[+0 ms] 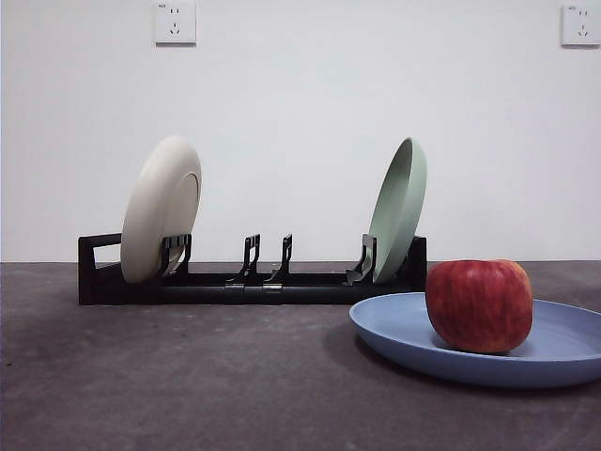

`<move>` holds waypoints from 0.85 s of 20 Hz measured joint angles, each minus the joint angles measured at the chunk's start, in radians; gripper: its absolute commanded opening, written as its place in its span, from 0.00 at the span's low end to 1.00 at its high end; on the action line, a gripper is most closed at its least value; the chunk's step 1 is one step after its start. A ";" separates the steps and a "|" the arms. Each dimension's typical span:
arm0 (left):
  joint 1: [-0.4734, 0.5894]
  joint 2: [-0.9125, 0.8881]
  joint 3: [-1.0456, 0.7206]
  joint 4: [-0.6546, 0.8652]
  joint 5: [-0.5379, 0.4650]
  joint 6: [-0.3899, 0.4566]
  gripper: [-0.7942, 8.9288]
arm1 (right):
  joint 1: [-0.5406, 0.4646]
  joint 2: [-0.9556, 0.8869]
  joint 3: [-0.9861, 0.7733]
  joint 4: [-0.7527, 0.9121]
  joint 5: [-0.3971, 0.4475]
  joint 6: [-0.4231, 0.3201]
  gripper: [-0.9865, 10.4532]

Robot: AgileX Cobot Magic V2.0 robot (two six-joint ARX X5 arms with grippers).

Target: Take the blue plate from the plate rack,put the plate on the table,take the apple from the table,put the apple in the plate

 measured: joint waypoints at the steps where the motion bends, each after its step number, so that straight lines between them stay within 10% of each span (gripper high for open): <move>1: 0.027 0.004 0.000 0.000 -0.005 0.002 0.08 | 0.000 0.000 0.000 -0.006 0.000 0.000 0.09; 10: 0.594 -0.008 -0.052 0.086 0.046 0.286 0.08 | 0.000 0.020 0.000 -0.145 0.000 0.000 0.09; 17: 1.119 -0.281 -0.527 0.890 0.695 0.690 0.08 | 0.000 0.040 0.000 -0.310 0.000 0.000 0.09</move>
